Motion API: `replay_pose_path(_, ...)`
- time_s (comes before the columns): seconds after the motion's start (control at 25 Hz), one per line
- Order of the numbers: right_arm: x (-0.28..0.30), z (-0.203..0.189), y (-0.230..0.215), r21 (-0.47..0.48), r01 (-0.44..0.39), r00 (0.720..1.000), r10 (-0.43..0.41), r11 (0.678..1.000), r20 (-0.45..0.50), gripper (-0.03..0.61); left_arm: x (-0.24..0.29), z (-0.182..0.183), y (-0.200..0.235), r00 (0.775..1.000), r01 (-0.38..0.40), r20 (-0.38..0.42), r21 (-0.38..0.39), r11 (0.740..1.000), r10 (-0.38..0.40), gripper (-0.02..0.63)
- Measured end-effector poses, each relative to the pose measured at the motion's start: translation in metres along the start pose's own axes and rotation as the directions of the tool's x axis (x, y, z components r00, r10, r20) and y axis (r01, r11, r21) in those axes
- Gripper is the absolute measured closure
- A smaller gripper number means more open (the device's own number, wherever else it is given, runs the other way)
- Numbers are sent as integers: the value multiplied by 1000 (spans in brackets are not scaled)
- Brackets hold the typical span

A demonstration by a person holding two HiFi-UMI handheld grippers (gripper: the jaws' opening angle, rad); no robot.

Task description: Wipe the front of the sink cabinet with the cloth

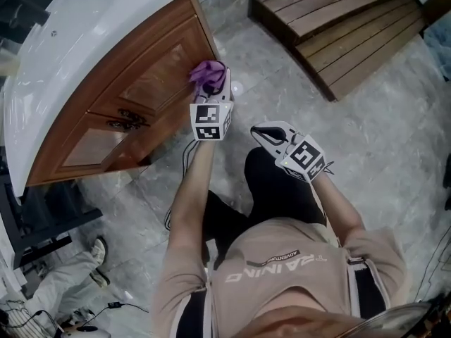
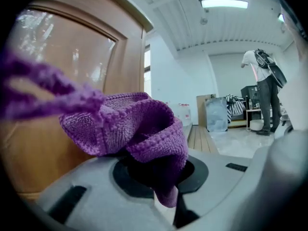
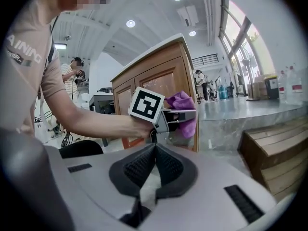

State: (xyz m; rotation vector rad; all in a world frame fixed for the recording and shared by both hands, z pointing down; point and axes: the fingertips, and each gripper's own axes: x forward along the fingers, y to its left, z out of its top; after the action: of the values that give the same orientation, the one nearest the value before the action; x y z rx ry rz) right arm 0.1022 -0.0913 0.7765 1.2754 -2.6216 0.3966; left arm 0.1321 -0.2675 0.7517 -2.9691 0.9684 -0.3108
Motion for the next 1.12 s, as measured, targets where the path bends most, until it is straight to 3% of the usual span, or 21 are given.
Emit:
replay_pose_path(0.24, -17, 1, -8, 0, 24, 1000, -24, 1000, -7, 566, 19, 12, -47, 980, 197, 1, 10, 980, -197, 563)
replay_pose_path(0.52, -11, 3, -23, 17, 32, 999, -32, 999, 5, 566, -26, 51, -64, 972, 226, 66, -21, 974, -225, 563)
replay_pose_path(0.64, -3, 5, -16, 21, 7, 1000, -7, 1000, 12, 566, -58, 57, -66, 976, 205, 82, -41, 978, -201, 563)
replay_pose_path(0.8, 19, 12, -5, 15, -44, 999, 44, 999, 16, 566, -104, 75, -53, 984, 123, 130, -4, 992, -122, 563)
replay_pose_path(1.12, 71, 36, 27, -44, -141, 989, 143, 989, 45, 566, -181, 46, -9, 993, -51, 106, -59, 997, 57, 563)
